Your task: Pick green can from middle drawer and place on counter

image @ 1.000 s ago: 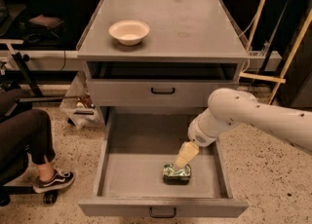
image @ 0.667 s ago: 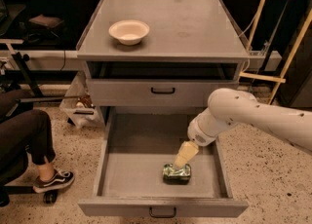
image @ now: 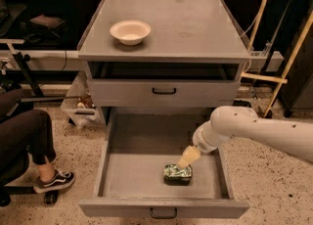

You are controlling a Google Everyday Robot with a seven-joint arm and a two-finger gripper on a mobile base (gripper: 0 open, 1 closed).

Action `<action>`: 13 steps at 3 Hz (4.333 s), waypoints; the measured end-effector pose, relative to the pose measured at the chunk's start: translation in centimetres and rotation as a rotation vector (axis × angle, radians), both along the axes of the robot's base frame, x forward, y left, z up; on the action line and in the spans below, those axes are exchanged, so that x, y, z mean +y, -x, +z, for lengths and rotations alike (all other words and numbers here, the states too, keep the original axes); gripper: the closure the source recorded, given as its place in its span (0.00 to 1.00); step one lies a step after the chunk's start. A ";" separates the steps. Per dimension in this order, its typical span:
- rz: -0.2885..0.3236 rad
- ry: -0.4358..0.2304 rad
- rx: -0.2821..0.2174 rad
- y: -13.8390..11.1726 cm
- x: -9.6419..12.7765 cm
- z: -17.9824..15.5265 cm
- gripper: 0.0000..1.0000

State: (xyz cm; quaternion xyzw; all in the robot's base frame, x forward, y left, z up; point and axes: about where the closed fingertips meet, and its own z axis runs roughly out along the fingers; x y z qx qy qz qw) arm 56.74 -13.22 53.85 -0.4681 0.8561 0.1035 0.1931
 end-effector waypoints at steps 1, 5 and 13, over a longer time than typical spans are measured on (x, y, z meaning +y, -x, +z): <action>-0.086 -0.012 -0.095 -2.9 -1.6 -2.5 0.00; -0.045 -0.060 -0.116 -3.3 -0.3 -10.5 0.00; 0.011 -0.033 -0.254 -3.0 3.7 -16.5 0.42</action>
Offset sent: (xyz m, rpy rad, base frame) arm 0.0470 -0.0184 -0.0735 0.0526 -0.1613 -0.0334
